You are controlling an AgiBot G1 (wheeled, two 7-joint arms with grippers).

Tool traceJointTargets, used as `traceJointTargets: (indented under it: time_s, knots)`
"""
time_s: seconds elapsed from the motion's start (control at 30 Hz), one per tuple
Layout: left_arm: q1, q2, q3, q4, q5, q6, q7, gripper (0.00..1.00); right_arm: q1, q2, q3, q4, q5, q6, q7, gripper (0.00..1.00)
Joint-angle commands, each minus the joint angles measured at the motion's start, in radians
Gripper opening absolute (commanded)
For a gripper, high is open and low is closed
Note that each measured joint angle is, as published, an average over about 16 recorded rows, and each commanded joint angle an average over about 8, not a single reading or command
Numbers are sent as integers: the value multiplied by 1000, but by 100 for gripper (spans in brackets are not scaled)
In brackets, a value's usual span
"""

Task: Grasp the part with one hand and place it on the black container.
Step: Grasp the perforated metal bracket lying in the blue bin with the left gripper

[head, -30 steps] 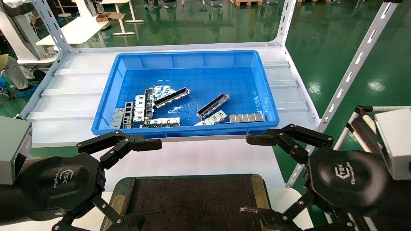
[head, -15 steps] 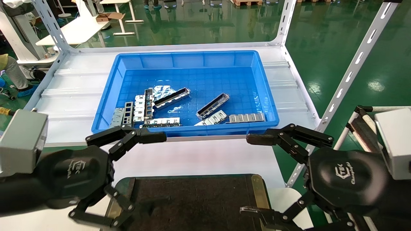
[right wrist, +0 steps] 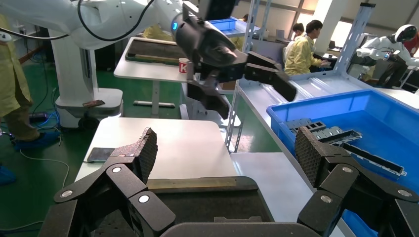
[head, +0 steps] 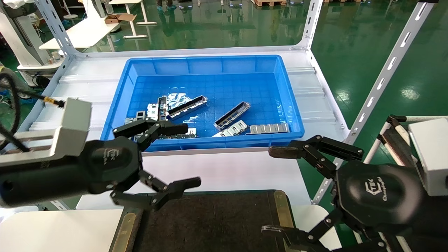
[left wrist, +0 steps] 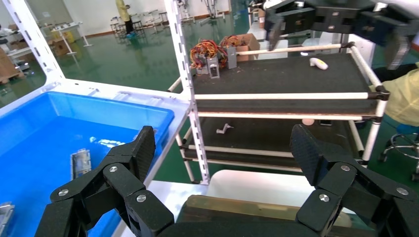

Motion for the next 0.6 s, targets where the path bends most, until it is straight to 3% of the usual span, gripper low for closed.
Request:
traceJointTargets:
  time_s: [0.03, 0.6]
  knots:
    - [-17, 13, 8, 12, 16, -9, -2, 100, 0, 0, 0, 0, 0, 0, 0, 100]
    - [-143, 216, 72, 265, 169, -160, 79, 100, 0, 1, -1, 0, 1, 1, -1, 100]
